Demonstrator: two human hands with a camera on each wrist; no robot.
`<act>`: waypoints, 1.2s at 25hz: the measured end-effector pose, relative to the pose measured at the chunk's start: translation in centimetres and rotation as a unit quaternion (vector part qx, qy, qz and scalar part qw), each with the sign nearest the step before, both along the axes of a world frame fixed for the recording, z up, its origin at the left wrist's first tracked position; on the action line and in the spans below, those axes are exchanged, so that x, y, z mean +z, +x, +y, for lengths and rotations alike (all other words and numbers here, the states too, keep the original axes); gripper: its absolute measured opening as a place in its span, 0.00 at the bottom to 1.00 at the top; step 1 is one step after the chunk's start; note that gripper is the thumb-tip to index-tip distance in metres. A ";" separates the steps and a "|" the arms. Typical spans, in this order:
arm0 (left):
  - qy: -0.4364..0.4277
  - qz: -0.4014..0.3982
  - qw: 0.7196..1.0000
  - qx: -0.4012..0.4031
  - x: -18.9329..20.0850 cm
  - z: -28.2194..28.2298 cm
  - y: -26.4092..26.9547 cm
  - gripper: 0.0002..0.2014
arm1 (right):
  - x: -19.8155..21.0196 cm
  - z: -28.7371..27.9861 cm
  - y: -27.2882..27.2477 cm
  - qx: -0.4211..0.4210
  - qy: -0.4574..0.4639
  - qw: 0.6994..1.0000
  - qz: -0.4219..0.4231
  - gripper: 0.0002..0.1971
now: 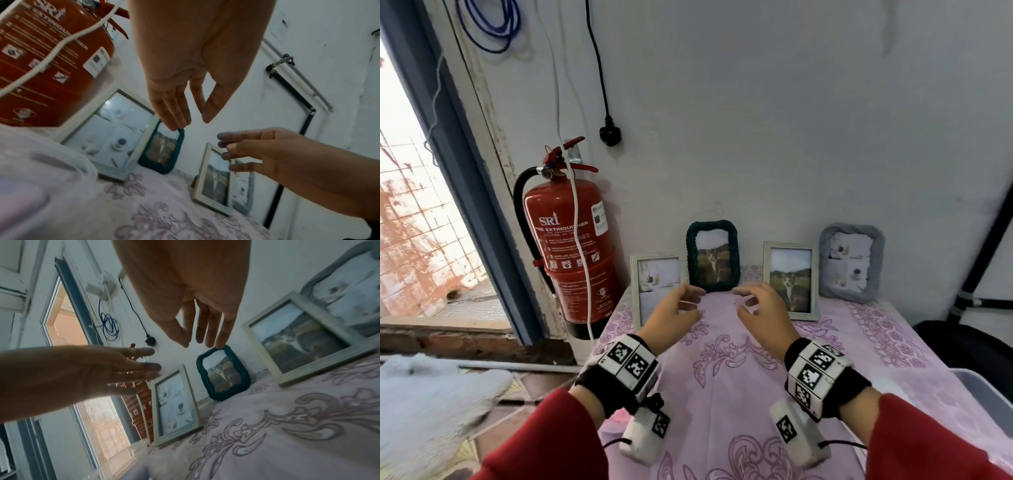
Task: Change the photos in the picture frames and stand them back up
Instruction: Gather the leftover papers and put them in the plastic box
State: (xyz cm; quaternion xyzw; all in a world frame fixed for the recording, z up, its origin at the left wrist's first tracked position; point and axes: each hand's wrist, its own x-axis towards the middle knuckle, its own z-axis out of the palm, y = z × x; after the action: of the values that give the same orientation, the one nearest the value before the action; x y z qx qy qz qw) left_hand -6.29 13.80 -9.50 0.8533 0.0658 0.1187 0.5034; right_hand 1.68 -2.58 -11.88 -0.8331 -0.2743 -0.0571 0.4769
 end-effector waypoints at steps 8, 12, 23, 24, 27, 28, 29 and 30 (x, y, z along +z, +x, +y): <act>-0.125 0.074 0.988 -0.052 -2.3 -8.1 -0.7 0.14 | 0.0 -10.8 -2.6 -0.065 -0.004 0.998 0.026 0.15; -0.144 0.123 0.979 -0.074 -4.1 -11.5 -0.6 0.14 | -0.9 -16.4 -3.5 -0.114 -0.031 0.992 0.040 0.14; -0.134 0.216 0.964 -0.082 -9.6 -19.0 -0.2 0.17 | -4.8 -22.5 -5.3 -0.089 -0.254 0.955 0.126 0.25; -0.136 0.206 0.965 -0.085 -9.8 -19.4 -0.2 0.18 | -4.8 -22.5 -5.4 -0.087 -0.276 0.948 0.132 0.25; -0.149 0.187 0.967 -0.083 -10.2 -20.4 -0.1 0.25 | -4.9 -22.3 -5.7 -0.082 -0.359 0.923 0.108 0.26; -0.163 0.188 0.966 -0.075 -10.4 -20.7 0.0 0.27 | -5.0 -22.3 -5.9 -0.081 -0.373 0.920 0.092 0.25; -0.180 0.187 0.963 -0.066 -10.6 -21.0 0.1 0.29 | -5.0 -22.4 -5.9 -0.080 -0.377 0.919 0.082 0.24; -0.196 0.186 0.961 -0.057 -10.8 -21.4 0.1 0.31 | -5.0 -22.4 -6.0 -0.079 -0.375 0.920 0.077 0.23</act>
State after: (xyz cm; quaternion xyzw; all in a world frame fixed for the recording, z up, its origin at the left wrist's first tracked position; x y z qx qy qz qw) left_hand -6.23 -7.55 -20.28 0.7471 0.1318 -0.0859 0.6458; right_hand -4.35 -25.00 -16.88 -0.9717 -0.1714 0.0771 0.1433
